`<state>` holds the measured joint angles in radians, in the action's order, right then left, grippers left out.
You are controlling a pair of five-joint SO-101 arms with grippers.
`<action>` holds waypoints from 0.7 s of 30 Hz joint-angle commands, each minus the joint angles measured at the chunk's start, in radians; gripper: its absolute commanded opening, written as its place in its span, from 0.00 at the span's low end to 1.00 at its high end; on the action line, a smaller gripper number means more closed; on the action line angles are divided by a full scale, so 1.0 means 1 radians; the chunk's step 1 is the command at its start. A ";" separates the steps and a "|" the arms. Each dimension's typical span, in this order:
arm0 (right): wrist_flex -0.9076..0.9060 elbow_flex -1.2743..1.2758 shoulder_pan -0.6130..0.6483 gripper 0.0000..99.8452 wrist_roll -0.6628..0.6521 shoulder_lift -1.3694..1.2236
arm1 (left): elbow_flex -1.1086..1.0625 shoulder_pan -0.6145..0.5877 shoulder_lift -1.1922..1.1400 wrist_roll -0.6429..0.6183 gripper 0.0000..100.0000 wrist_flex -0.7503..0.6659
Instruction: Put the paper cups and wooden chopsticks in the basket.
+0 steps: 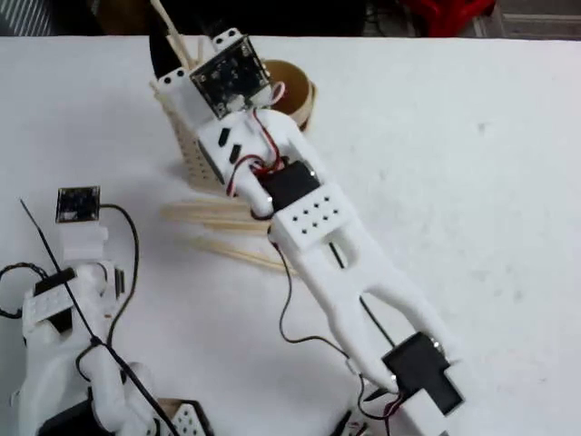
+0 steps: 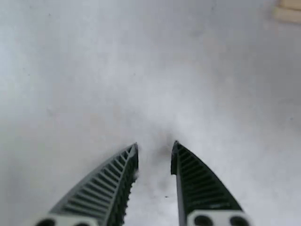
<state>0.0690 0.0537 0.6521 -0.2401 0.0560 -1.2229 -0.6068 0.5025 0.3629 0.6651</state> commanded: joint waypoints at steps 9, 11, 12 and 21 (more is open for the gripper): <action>-0.575 -0.043 -0.010 0.02 0.005 0.189 | 0.002 -0.007 0.007 -0.012 0.13 -0.018; -0.768 -0.040 -0.010 0.03 0.003 0.286 | 0.002 -0.007 0.007 -0.011 0.13 -0.018; -0.854 -0.040 -0.012 0.03 0.003 0.334 | 0.002 -0.007 0.007 -0.011 0.13 -0.018; -1.245 0.184 -0.005 0.04 -0.183 0.542 | 0.002 -0.007 0.007 -0.014 0.13 -0.018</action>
<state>-1.1385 0.1550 0.6398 -0.3199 0.5639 -1.2229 -0.6068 0.5025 0.3629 0.6651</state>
